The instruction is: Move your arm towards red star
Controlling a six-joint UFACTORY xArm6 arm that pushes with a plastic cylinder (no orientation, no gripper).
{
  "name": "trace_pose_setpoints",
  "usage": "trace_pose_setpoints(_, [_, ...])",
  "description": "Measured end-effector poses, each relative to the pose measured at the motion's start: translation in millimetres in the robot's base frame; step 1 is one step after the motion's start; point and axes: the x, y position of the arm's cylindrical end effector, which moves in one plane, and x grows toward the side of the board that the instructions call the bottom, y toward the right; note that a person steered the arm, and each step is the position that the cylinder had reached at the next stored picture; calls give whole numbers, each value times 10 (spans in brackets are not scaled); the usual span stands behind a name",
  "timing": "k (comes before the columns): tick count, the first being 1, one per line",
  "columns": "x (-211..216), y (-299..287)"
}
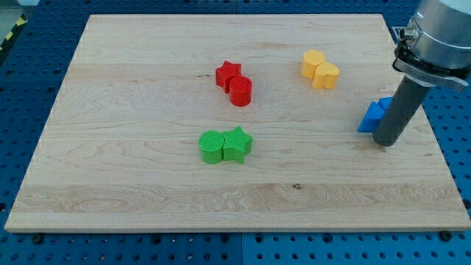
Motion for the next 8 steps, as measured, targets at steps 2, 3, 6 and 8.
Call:
trace_pose_setpoints(2, [24, -341])
trace_pose_setpoints(3, [10, -731])
trace_pose_setpoints(6, [-889, -1402])
trace_pose_setpoints(8, [-1517, -1709])
